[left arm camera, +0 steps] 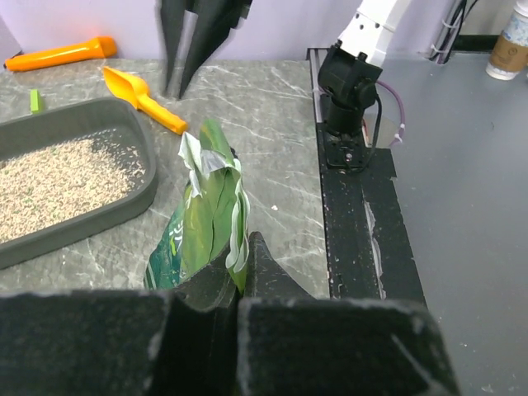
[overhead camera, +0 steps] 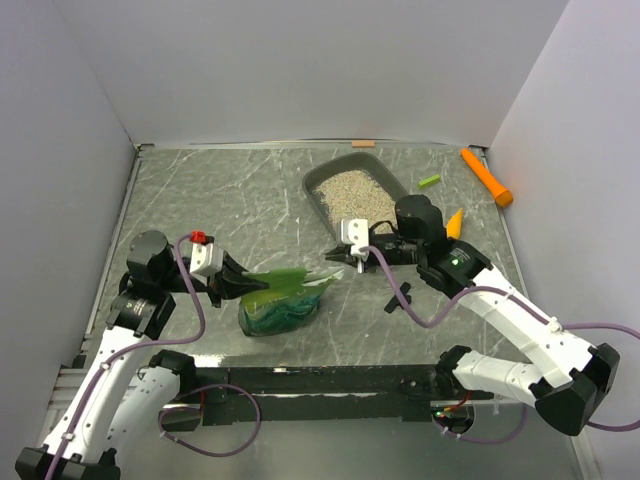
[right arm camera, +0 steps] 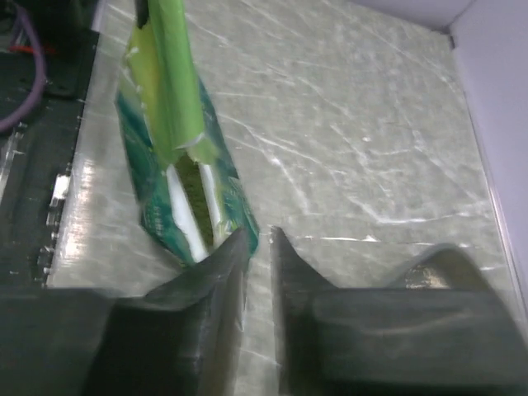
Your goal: Fill the litter box with clean litter
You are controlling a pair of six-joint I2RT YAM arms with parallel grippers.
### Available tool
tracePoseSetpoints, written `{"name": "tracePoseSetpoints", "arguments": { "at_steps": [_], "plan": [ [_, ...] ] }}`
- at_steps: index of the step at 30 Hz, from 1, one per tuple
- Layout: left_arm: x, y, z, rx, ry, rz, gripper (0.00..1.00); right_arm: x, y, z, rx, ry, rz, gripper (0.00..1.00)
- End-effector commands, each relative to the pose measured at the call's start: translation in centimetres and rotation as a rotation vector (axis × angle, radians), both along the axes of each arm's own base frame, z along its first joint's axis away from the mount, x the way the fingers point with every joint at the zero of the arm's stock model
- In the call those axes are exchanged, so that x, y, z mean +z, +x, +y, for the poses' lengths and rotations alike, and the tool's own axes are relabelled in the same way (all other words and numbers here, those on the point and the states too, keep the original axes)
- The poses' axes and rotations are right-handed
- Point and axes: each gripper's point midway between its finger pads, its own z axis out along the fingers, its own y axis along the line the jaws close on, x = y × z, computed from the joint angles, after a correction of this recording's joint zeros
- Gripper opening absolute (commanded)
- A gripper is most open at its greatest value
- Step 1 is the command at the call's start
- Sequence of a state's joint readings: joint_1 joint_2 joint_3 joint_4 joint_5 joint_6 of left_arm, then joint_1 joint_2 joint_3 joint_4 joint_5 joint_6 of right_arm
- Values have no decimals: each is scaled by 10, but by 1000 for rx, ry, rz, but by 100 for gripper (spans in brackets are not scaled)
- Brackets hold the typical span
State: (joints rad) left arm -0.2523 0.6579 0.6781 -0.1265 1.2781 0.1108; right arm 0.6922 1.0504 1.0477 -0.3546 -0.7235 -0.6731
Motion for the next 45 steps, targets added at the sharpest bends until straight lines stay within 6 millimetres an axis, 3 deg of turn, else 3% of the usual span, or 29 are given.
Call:
{"name": "tracePoseSetpoints", "arguments": {
  "at_steps": [1,7,21,30,42,43,45],
  "plan": [
    [29,-14,-2,-70,-36,-200,1,15,-26,-2,112,23,-13,0],
    [28,-14,-2,-70,-35,-201,1,-3,-39,1,167,14,54,0],
    [27,-12,-2,-53,-34,-201,1,-18,-29,32,237,-3,111,0],
    [26,-10,-3,-55,-33,-193,1,-28,-19,42,237,-20,123,0],
    [27,-7,-3,-32,-35,-190,1,-60,-23,55,284,-95,202,0],
    [27,-6,-3,-30,-34,-190,1,-63,-24,56,288,-106,212,3],
    [26,-6,-3,-26,-34,-186,1,-66,-27,55,298,-128,224,20]
  ]
}}
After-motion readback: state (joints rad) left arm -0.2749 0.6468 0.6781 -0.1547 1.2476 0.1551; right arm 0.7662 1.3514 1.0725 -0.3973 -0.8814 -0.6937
